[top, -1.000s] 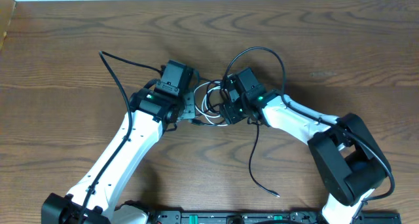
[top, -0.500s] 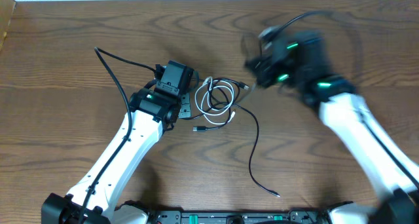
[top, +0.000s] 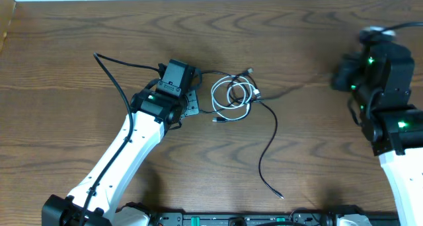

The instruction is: Untangle cables

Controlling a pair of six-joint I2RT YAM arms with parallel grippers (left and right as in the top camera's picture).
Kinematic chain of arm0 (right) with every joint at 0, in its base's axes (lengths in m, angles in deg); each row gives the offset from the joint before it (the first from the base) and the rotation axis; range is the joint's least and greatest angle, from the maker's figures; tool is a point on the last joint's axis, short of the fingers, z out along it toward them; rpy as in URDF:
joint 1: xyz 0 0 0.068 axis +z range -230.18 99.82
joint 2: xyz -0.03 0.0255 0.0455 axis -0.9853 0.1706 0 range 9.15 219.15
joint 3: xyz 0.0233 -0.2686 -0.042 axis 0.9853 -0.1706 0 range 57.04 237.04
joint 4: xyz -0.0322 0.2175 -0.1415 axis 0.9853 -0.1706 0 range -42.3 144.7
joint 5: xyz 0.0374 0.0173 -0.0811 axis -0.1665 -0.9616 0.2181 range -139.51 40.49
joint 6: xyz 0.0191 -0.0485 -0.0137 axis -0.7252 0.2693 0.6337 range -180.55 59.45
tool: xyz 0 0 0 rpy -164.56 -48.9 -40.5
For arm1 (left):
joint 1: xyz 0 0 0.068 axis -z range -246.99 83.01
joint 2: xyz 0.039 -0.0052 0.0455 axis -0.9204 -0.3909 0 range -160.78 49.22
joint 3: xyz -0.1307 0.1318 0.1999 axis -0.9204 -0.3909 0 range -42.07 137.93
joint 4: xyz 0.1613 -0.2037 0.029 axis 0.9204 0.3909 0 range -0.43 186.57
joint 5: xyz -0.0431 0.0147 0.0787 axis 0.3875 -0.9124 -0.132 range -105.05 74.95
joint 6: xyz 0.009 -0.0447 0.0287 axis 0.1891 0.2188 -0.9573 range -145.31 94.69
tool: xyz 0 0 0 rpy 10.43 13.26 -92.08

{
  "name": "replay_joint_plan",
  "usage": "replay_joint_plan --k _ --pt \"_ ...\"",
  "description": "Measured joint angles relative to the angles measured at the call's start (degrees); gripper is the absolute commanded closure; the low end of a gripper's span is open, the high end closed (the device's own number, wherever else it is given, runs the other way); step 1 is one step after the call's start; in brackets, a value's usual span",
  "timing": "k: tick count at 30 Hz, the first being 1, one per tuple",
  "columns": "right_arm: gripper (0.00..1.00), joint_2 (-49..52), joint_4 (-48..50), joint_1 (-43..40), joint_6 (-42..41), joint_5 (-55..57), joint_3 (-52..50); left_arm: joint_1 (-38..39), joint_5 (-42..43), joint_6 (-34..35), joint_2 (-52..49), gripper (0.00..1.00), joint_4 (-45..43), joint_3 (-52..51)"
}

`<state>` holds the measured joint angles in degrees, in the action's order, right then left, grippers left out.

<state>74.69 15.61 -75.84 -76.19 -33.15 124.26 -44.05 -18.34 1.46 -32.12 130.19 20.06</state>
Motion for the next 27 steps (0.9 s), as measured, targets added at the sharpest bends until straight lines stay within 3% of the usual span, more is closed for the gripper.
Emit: replay_joint_plan --k 2,3,5,7,11,15,18,27 --pt "0.95 0.68 -5.11 -2.27 -2.56 9.68 -0.07 0.0 0.2 0.04 0.0 0.62 -0.02 0.0" --pt "0.88 1.2 -6.78 -3.67 -3.5 12.96 -0.09 0.0 0.26 0.04 0.0 0.62 0.02 0.0" --pt "0.44 2.8 -8.76 -6.69 -5.25 16.74 -0.11 0.0 0.42 0.04 0.0 0.62 -0.07 0.0" --pt "0.33 4.28 -9.25 -8.31 -6.12 14.38 -0.11 0.0 0.42 0.07 0.0 0.62 -0.13 0.0" --pt "0.3 8.09 -7.87 -8.63 -5.86 2.03 -0.11 0.0 0.42 0.07 0.0 0.62 -0.15 0.0" --pt "0.27 14.14 -5.62 -7.91 -0.85 -16.87 -0.11 0.0 0.42 0.07 0.0 0.62 -0.13 0.0" --pt "0.25 18.67 -5.68 -5.68 3.17 -25.05 -0.11 0.0 0.42 0.07 0.0 0.62 -0.13 0.0" --pt "0.28 32.35 -5.38 2.54 7.02 -31.87 -0.11 0.0 0.42 0.07 0.0 0.62 -0.13 0.0"
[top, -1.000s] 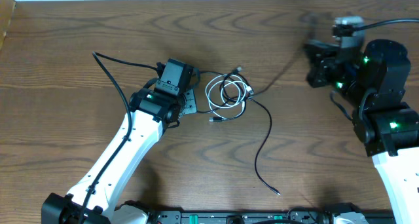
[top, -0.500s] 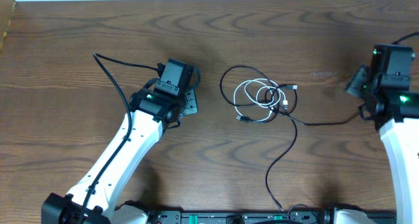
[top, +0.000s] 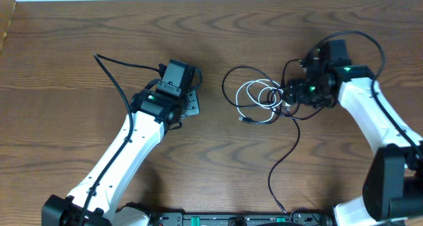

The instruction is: Untangle cables

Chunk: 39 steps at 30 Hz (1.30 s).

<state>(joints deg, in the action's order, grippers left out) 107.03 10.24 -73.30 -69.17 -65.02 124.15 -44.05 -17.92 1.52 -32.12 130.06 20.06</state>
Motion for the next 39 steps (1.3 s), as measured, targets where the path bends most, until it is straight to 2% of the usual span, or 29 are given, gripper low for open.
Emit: replay_joint_plan --k 3,8,16,21,30,31,36,39 --pt "0.29 2.91 0.02 1.97 -0.61 0.13 0.0 0.0 0.0 0.0 0.0 0.62 0.0 0.0" --pt "0.29 7.34 -1.57 3.54 -10.05 7.19 0.0 0.0 0.0 0.0 0.0 0.62 0.02 0.0" --pt "0.31 8.35 -0.92 3.54 -19.28 14.51 0.0 0.0 0.0 0.0 0.0 0.62 0.11 0.0" --pt "0.37 8.35 2.01 3.8 -20.9 16.13 -0.11 0.0 0.0 0.0 0.0 0.62 0.04 0.0" --pt "0.41 8.35 5.77 6.93 -23.17 16.63 -2.93 0.0 0.0 0.0 0.0 0.62 0.0 0.0" --pt "0.42 8.35 6.01 7.15 -23.52 16.65 -3.5 0.0 0.0 0.0 0.0 0.62 0.02 0.0" --pt "0.64 8.35 6.47 8.13 -24.57 16.52 -3.98 0.0 0.0 0.0 0.0 0.62 0.02 0.0" --pt "0.81 8.35 7.34 8.66 -24.68 16.48 -4.04 0.0 0.0 0.0 0.0 0.62 0.02 0.0"
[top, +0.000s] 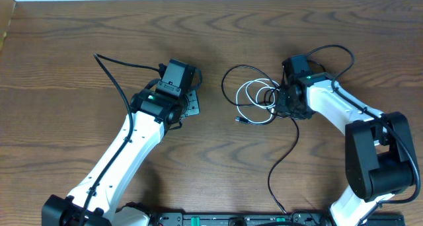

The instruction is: Untangle cables

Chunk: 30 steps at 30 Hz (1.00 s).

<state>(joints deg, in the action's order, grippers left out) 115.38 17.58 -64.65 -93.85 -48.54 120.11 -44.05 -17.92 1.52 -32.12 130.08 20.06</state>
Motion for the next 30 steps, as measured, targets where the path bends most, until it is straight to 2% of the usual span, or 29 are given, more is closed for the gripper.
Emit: replay_joint_plan --k 1,5,6,12,18,20,24,25,26,29,30 --pt "0.87 0.0 0.5 0.31 -0.15 0.04 -0.04 0.0 0.0 0.0 0.0 0.62 -0.02 0.0" --pt "0.94 0.0 1.46 1.18 -0.42 0.09 -0.09 0.0 0.0 0.0 0.0 0.62 0.2 0.0" --pt "0.99 0.0 1.75 1.29 -0.37 0.11 -0.11 0.0 0.0 0.0 0.0 0.62 0.2 0.0" --pt "0.99 -0.02 2.62 2.27 0.46 0.74 -0.11 0.0 0.0 0.0 0.0 0.62 0.28 0.0" --pt "0.99 -0.96 2.71 3.54 12.7 -9.27 0.13 0.0 0.2 0.0 0.0 0.62 0.31 0.0" --pt "0.99 -4.7 2.69 3.52 17.16 -15.65 1.7 0.0 0.46 0.0 0.0 0.62 0.31 0.0" --pt "0.99 -13.57 4.72 3.45 20.37 -23.12 6.14 0.0 0.87 0.02 0.0 0.62 0.09 0.0" --pt "0.99 -20.06 7.17 3.45 21.38 -25.92 8.74 0.0 1.05 0.07 0.0 0.61 0.02 0.0" --pt "0.99 -21.97 8.04 3.45 21.68 -26.58 9.18 0.0 1.05 0.15 0.0 0.61 0.02 0.0" --pt "0.99 -29.49 9.29 3.45 22.29 -28.28 9.51 0.0 1.07 0.2 0.0 0.52 -0.02 0.0" --pt "0.99 -30.49 9.29 3.45 22.36 -28.5 9.51 0.0 1.31 0.35 0.0 0.51 -0.09 0.0"
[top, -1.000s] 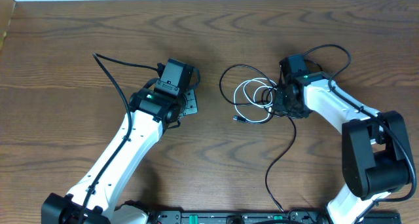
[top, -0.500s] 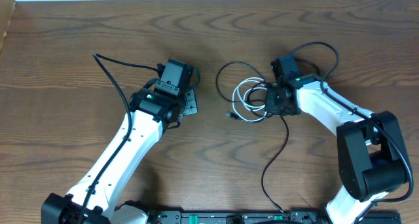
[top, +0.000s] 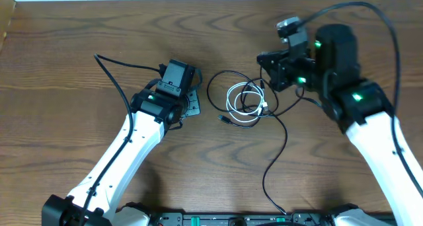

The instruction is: Untangle cables

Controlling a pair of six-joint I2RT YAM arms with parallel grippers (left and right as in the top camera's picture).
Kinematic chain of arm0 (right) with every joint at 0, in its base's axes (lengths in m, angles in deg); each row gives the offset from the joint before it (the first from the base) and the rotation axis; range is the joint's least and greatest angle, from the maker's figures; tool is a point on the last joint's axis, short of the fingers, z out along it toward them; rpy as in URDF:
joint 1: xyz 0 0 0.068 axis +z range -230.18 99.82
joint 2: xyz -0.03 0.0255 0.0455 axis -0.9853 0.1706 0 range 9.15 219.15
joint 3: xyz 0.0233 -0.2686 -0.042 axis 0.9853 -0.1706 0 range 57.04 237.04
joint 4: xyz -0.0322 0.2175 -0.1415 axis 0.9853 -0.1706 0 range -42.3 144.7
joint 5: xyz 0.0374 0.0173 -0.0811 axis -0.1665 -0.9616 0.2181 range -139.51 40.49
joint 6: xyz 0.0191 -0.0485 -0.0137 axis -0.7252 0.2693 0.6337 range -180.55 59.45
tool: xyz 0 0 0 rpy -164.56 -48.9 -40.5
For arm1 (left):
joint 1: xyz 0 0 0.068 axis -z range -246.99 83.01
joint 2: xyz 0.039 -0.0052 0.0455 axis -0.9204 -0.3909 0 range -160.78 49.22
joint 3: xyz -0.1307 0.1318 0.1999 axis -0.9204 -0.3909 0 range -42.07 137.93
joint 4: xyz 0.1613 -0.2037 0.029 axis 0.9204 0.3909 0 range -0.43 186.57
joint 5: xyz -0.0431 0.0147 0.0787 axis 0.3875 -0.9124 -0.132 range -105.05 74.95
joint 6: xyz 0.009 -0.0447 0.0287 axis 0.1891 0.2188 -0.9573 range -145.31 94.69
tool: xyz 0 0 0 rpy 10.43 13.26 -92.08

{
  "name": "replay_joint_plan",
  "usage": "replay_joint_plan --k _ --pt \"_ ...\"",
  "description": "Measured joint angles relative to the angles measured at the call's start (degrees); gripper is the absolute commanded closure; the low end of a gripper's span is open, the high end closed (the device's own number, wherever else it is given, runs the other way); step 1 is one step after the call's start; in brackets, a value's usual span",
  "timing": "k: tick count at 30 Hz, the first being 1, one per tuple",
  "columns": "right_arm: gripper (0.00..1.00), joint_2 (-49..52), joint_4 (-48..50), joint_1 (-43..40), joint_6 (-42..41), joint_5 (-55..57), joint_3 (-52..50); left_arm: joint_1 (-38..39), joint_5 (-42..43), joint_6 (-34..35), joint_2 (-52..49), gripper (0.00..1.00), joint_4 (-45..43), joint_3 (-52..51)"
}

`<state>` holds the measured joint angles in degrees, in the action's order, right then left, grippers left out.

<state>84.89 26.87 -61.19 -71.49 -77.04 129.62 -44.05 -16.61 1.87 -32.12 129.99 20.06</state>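
Note:
The tangle lies at the table's middle: a white cable (top: 240,99) coiled in a few loops, with a thin black cable (top: 219,76) looped around it and trailing to the front edge. My right gripper (top: 272,71) hangs raised over the tangle's right edge; one black cable end sits just under its tip, and contact is unclear. My left gripper (top: 192,104) stands low, left of the tangle and apart from it. From above, neither gripper's jaws can be read.
The black tail (top: 275,161) of the cable runs toward the front edge between the two arms. A dark lead (top: 117,80) of the left arm arcs over the table at the left. Bare wood table (top: 79,34) surrounds the tangle.
The right gripper has risen from the tangle's right side to above it. The cable bundle now lies a little further left and the black loop is wider. The left arm is unchanged.
The tangle first lay beside the left gripper, with the right arm far off at the right. Then the right gripper was down at the tangle, which sat further right. It stayed there a moment later. Now the gripper is raised and the bundle has shifted back left.

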Motion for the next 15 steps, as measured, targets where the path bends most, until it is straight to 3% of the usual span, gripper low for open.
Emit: replay_joint_plan --k 7,13,15 --pt "0.99 0.44 -5.73 0.0 0.55 4.55 -0.11 0.0 6.62 -0.02 0.0 0.49 -4.98 0.0" --pt "0.99 2.99 -7.58 0.0 0.7 7.48 -0.17 0.0 7.74 0.0 -0.72 0.49 -5.42 0.0" --pt "0.99 3.13 -7.5 0.0 0.72 7.82 -0.17 0.0 7.74 0.0 -1.42 0.44 -5.35 0.0"
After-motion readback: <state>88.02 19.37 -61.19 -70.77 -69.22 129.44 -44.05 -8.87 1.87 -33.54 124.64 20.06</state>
